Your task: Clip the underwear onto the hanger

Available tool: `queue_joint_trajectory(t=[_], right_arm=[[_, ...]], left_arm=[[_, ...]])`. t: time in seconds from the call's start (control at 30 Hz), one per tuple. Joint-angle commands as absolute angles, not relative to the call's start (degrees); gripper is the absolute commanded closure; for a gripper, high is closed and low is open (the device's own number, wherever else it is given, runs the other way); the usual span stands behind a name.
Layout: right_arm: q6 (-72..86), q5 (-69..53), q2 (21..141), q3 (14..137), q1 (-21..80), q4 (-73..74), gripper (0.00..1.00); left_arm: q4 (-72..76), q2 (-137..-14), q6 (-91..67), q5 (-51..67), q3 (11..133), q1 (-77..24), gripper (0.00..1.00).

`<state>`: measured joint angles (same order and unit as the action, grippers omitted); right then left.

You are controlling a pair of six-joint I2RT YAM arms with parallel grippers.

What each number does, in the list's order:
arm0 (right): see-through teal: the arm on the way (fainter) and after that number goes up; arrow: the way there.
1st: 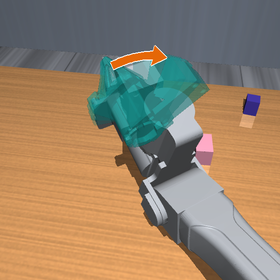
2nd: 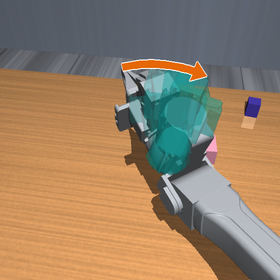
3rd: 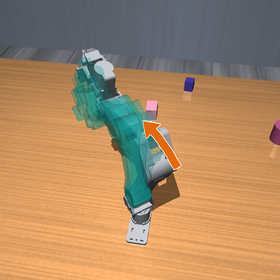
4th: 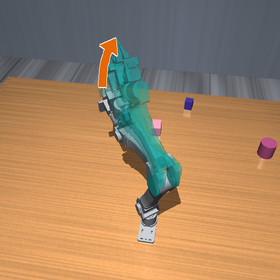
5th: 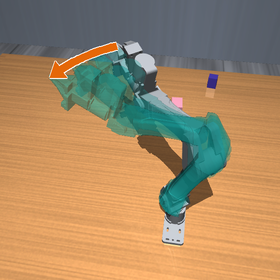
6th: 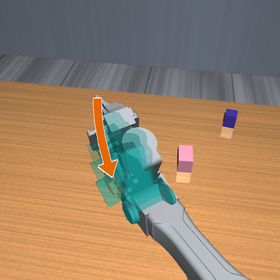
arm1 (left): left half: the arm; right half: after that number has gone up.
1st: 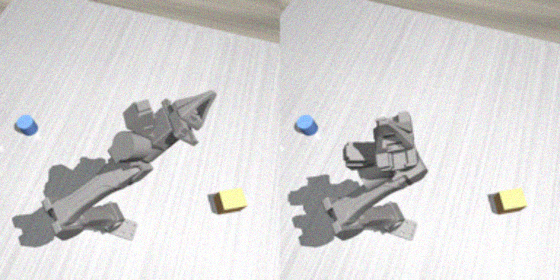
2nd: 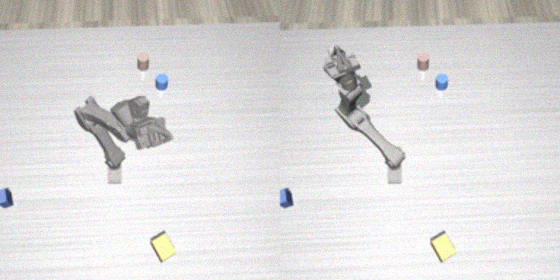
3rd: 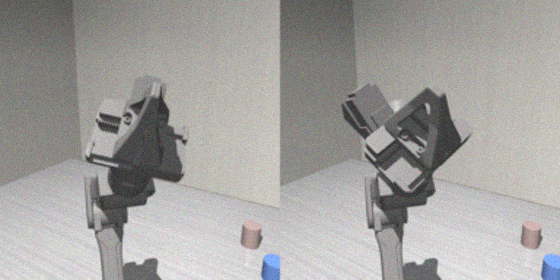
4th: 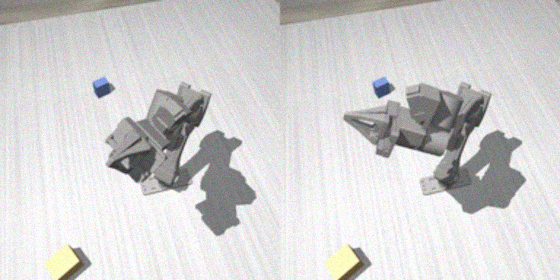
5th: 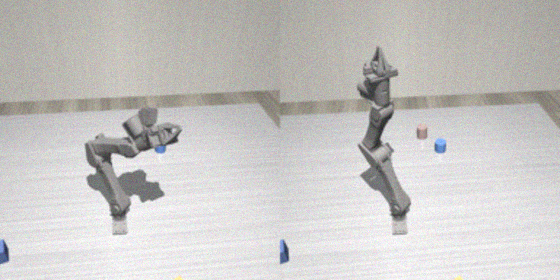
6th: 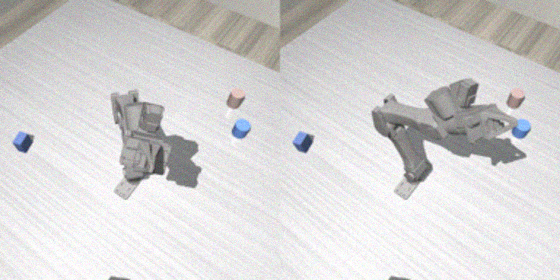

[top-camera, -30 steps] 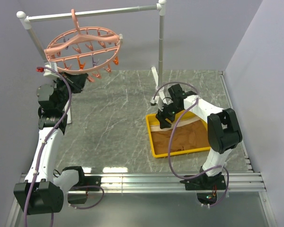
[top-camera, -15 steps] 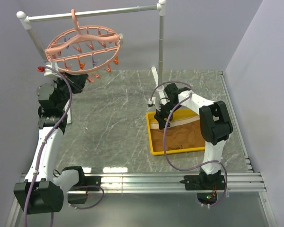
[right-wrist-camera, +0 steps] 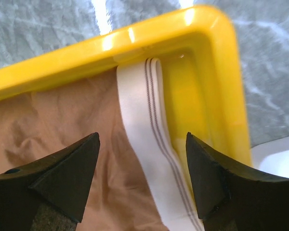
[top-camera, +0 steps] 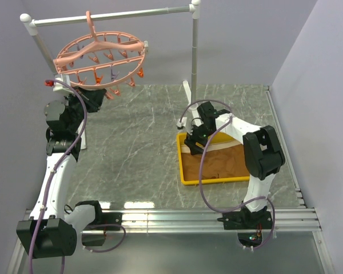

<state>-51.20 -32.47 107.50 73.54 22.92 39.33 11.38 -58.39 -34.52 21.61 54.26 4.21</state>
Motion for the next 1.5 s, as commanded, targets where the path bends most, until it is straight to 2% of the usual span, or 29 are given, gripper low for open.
queue_joint_trajectory(t=[0.0, 0.3, 0.5, 0.8, 0.83, 0.97, 1.23, 1.47], right_arm=[[-51.7, -30.6, 105.5, 75.4, 23.6, 36.6, 0.21], [-53.8, -31.9, 114.2, 84.5, 24.0, 46.6, 0.21], [-54.3, -30.3, 114.1, 83.0, 25.0, 47.3, 0.24], [-52.2, -30.1, 106.2, 75.4, 25.2, 39.8, 0.67], [-51.3, -30.1, 105.2, 74.8, 25.1, 38.2, 0.79], [-49.3, -29.7, 98.9, 70.4, 25.1, 32.9, 0.99], [-50.3, -30.8, 89.2, 63.1, 25.4, 26.0, 1.00], [-53.3, -36.5, 86.9, 72.7, 25.7, 36.8, 1.00]], left_arm=[[13.9, -58.5, -34.3, 22.2, 56.5, 4.5, 1.00], [13.4, -58.2, -33.8, 22.1, 56.8, 4.5, 1.00], [13.6, -58.3, -33.8, 22.0, 57.1, 4.5, 1.00], [13.4, -58.2, -33.8, 21.8, 57.3, 4.5, 1.00], [13.4, -58.1, -33.7, 21.7, 57.5, 4.5, 1.00], [13.3, -58.0, -33.6, 21.7, 57.6, 4.5, 1.00], [13.7, -57.6, -33.3, 23.2, 56.9, 4.4, 1.00], [14.0, -57.9, -33.2, 27.9, 57.6, 4.5, 1.00]])
